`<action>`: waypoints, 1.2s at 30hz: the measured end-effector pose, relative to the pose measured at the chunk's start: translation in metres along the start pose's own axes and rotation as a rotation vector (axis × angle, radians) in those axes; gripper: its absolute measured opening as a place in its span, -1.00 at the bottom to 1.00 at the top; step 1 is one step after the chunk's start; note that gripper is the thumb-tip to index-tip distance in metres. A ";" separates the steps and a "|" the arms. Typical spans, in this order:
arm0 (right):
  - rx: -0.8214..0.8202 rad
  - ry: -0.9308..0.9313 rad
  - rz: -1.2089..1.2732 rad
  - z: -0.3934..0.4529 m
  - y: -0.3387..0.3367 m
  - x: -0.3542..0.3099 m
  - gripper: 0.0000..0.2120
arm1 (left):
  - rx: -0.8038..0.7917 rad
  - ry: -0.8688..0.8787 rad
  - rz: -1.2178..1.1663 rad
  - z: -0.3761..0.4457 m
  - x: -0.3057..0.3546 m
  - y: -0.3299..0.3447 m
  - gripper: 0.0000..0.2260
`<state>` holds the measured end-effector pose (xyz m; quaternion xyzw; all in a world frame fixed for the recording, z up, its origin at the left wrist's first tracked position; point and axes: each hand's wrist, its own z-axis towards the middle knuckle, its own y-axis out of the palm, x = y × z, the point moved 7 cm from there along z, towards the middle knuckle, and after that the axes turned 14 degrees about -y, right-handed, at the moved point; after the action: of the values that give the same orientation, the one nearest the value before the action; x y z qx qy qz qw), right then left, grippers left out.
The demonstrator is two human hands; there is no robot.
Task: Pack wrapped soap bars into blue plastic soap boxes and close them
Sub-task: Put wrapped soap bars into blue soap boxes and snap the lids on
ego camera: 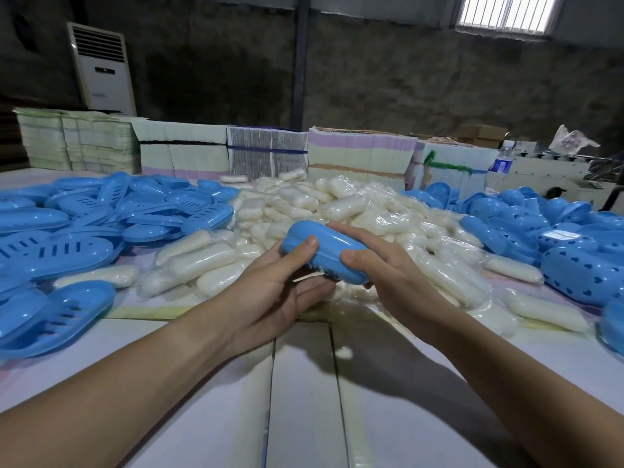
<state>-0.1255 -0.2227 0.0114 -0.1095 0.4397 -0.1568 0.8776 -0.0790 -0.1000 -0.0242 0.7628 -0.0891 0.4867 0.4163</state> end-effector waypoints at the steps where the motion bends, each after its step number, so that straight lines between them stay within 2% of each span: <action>1: -0.010 0.004 -0.001 0.000 0.000 0.001 -0.58 | -0.008 -0.007 -0.001 0.000 -0.001 0.000 -0.54; 10: -0.044 -0.038 -0.027 0.001 0.001 -0.002 -0.63 | -0.059 -0.030 0.016 -0.001 -0.002 0.002 -0.52; 15: -0.019 -0.068 -0.110 0.000 0.003 0.004 -0.58 | -0.028 0.018 -0.038 -0.001 0.000 0.001 -0.50; 17: -0.003 -0.082 -0.183 -0.002 0.001 0.005 -0.48 | -0.053 0.032 -0.079 0.000 0.003 0.002 -0.51; 19: 0.027 -0.200 -0.345 -0.002 -0.004 -0.004 -0.41 | -0.086 0.038 -0.126 0.002 0.005 0.002 -0.50; 21: 0.064 -0.370 -0.511 -0.003 -0.007 -0.015 -0.44 | -0.101 0.030 -0.126 0.004 0.006 0.002 -0.48; 23: 0.123 -0.414 -0.574 -0.003 -0.013 -0.021 -0.50 | -0.095 0.040 -0.050 0.005 0.006 0.001 -0.45; 25: 0.171 -0.354 -0.529 -0.002 -0.022 -0.020 -0.53 | -0.096 0.085 0.099 0.003 0.008 0.000 -0.43; 29: 0.148 -0.288 -0.465 -0.003 -0.032 -0.020 -0.59 | 0.118 0.377 0.664 -0.003 0.026 -0.008 -0.53; 33: 0.065 -0.287 -0.463 -0.004 -0.030 -0.020 -0.60 | 0.186 0.542 0.835 -0.008 0.036 -0.010 -0.58; 36: 0.045 -0.220 -0.437 -0.002 -0.029 -0.014 -0.60 | 0.238 0.579 0.942 -0.009 0.040 -0.014 -0.61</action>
<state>-0.1402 -0.2442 0.0304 -0.1990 0.3038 -0.3399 0.8675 -0.0563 -0.0738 0.0025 0.5177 -0.2466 0.8160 0.0729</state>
